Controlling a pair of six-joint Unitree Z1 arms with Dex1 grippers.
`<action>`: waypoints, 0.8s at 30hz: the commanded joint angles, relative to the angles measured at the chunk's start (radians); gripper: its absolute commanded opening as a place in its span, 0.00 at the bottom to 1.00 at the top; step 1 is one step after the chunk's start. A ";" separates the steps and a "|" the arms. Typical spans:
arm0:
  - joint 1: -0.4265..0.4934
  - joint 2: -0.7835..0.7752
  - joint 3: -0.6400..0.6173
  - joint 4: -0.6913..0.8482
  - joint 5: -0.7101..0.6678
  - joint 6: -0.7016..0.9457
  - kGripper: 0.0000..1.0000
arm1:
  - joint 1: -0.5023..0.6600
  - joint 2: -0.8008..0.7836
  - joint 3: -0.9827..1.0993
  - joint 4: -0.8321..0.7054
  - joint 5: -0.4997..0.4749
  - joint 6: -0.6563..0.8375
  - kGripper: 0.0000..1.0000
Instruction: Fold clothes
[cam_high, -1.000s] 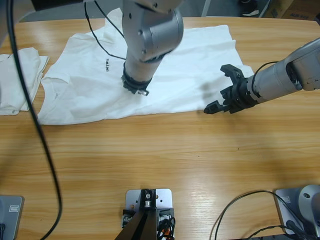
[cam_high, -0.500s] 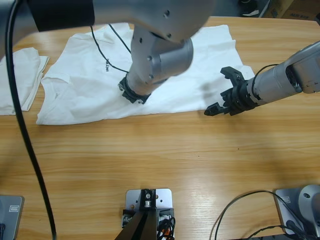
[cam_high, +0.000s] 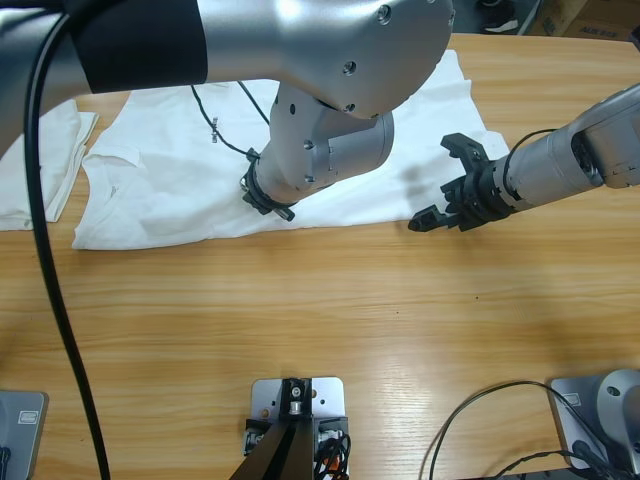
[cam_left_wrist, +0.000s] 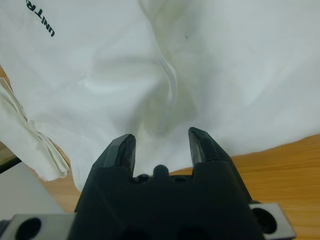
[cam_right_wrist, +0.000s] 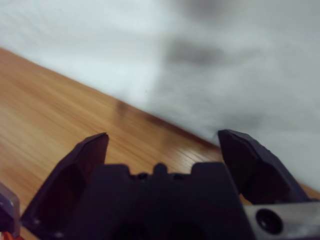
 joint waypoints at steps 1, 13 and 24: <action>-0.007 0.049 0.030 0.151 0.009 -0.023 0.39 | 0.012 0.026 0.039 -0.018 0.016 -0.006 0.89; -0.006 0.076 0.054 0.151 0.005 -0.025 0.33 | 0.012 0.022 0.048 -0.027 0.016 -0.004 0.89; 0.010 0.101 0.040 0.151 0.005 -0.037 0.33 | 0.012 0.024 0.055 -0.029 0.015 -0.005 0.89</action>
